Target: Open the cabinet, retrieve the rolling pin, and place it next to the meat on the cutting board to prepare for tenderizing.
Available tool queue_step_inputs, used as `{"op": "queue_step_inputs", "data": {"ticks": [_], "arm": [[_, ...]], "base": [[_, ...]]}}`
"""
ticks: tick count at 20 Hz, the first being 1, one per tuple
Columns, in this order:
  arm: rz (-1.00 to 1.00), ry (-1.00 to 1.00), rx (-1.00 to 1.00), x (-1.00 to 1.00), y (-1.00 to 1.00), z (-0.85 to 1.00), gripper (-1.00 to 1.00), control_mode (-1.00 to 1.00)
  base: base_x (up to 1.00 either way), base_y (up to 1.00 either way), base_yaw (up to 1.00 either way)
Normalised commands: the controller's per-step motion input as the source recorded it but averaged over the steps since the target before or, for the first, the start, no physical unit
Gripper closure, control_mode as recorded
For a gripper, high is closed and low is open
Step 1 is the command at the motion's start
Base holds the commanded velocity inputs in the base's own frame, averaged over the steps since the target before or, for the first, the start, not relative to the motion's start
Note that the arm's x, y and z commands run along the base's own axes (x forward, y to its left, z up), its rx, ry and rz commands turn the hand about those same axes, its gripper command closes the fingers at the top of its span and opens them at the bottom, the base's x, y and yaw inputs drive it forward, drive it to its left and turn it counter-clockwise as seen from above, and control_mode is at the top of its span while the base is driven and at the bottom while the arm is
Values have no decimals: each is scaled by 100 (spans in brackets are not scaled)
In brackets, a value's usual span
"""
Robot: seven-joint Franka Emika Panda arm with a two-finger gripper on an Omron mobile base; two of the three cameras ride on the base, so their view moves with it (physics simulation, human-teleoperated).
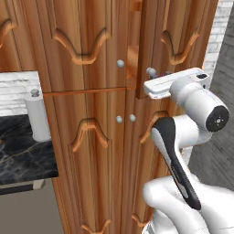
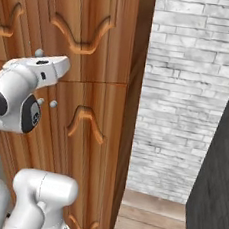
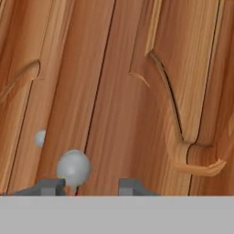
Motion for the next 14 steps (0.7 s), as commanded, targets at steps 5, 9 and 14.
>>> {"op": "queue_step_inputs", "data": {"ticks": [5,9,14], "arm": [[-1,10,0,-80,-100,2,100,-100],[-3,9,-1,-78,-72,0,100,-100],[0,0,-10,-86,46,-6,-100,-100]], "base": [[0,0,0],[0,0,0],[0,0,0]]}}
